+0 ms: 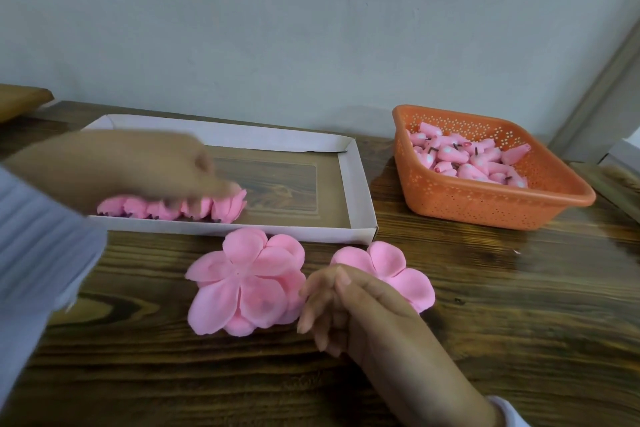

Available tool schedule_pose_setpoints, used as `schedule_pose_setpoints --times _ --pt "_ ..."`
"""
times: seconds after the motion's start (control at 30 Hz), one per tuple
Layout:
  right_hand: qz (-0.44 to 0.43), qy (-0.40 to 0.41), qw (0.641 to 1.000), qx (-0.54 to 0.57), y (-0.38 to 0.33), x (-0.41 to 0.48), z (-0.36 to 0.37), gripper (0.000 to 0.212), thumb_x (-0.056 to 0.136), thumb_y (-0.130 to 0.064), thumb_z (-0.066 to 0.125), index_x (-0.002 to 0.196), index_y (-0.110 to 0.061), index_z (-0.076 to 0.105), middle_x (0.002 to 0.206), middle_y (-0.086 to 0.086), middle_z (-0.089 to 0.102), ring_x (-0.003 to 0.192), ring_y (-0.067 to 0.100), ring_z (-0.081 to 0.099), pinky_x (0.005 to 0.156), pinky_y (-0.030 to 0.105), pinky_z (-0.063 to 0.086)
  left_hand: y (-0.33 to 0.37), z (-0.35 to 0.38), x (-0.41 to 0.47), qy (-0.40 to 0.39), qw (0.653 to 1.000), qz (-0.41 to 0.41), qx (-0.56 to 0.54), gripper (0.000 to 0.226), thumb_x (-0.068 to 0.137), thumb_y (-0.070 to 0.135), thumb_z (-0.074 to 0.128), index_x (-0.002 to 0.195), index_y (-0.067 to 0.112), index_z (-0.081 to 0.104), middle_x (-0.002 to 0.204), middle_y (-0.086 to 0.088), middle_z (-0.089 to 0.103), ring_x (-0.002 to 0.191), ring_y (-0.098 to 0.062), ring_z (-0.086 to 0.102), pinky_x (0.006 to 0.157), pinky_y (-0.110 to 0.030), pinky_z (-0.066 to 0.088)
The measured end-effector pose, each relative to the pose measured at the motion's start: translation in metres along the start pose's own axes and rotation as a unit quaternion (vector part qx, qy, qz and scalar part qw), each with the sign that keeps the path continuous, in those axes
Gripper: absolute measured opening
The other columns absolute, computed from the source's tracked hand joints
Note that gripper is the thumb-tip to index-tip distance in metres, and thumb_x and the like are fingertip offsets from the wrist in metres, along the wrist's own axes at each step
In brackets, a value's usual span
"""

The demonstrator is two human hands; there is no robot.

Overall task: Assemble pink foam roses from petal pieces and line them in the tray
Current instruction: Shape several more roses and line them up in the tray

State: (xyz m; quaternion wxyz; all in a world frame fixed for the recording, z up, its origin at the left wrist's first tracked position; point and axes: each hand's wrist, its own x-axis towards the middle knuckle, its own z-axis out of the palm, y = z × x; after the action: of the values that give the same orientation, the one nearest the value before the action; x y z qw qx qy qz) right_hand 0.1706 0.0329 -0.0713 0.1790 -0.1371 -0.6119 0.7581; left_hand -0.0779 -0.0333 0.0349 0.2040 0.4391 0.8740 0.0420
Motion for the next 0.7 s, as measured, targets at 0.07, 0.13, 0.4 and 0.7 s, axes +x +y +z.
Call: schedule_pose_setpoints --times 0.07,0.13,0.4,0.7 --pt "-0.002 -0.003 1.0 -0.008 -0.001 -0.001 0.001 0.028 0.093 -0.034 0.044 0.09 -0.022 0.069 0.078 0.005 0.068 0.061 0.011 0.053 0.056 0.018 0.04 -0.008 0.029 -0.012 -0.098 0.993 -0.023 0.063 0.056 0.078 0.069 0.049 0.075 0.016 0.069 0.065 0.004 0.071 0.055 -0.012 0.062 0.055 -0.02 0.045" --pt "-0.003 -0.006 1.0 -0.014 -0.002 -0.001 0.003 0.028 0.093 -0.033 0.044 0.09 -0.023 0.07 0.078 0.004 0.068 0.062 0.011 0.054 0.057 0.018 0.04 -0.015 0.06 -0.016 -0.105 0.993 -0.04 0.024 0.05 0.088 0.061 0.047 0.079 0.015 0.064 0.059 0.002 0.066 0.047 -0.01 0.056 0.048 -0.018 0.042" --pt "0.002 0.0 1.0 -0.012 -0.003 -0.002 0.002 0.027 0.092 -0.031 0.045 0.088 -0.024 0.07 0.078 0.003 0.068 0.063 0.011 0.053 0.057 0.018 0.04 -0.032 0.099 -0.02 0.101 0.988 0.001 -0.114 0.026 0.09 0.034 0.059 0.069 0.019 0.061 0.052 0.006 0.064 0.047 -0.007 0.059 0.049 -0.024 0.038" --pt "0.013 0.013 1.0 -0.024 -0.004 -0.002 0.0 0.025 0.09 -0.031 0.047 0.085 -0.024 0.07 0.077 0.003 0.068 0.061 0.009 0.054 0.056 0.017 0.04 -0.022 0.097 -0.021 0.216 0.964 0.045 -0.15 0.018 0.084 0.023 0.067 0.067 0.025 0.06 0.059 0.005 0.066 0.058 -0.011 0.061 0.053 -0.027 0.04"
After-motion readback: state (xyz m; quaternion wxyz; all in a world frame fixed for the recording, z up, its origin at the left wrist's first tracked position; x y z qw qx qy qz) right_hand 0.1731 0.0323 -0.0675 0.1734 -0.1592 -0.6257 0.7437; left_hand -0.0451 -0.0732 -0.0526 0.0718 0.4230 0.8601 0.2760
